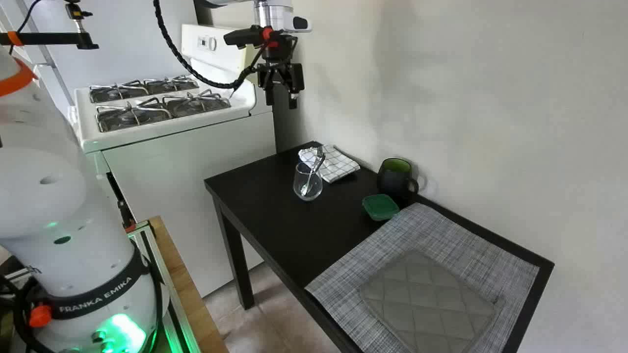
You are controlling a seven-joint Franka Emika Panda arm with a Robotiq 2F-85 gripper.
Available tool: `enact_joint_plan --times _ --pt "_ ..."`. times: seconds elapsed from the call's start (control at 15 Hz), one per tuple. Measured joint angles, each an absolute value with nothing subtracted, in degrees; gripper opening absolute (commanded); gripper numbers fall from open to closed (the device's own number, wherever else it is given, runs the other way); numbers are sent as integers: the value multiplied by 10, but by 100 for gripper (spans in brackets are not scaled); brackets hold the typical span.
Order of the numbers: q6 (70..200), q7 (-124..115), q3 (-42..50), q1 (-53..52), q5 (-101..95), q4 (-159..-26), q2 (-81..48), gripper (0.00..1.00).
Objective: Take the fork and spoon out of the glass cup
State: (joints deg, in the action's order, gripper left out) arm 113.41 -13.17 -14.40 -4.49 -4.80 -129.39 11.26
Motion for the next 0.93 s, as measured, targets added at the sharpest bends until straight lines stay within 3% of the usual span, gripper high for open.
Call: enact_joint_plan --times 0.47,0.93 --pt "1134 -159 -136 -45 -47 -1290 105 100" --pt "1134 -307 -97 -36 -38 -1211 -26 100"
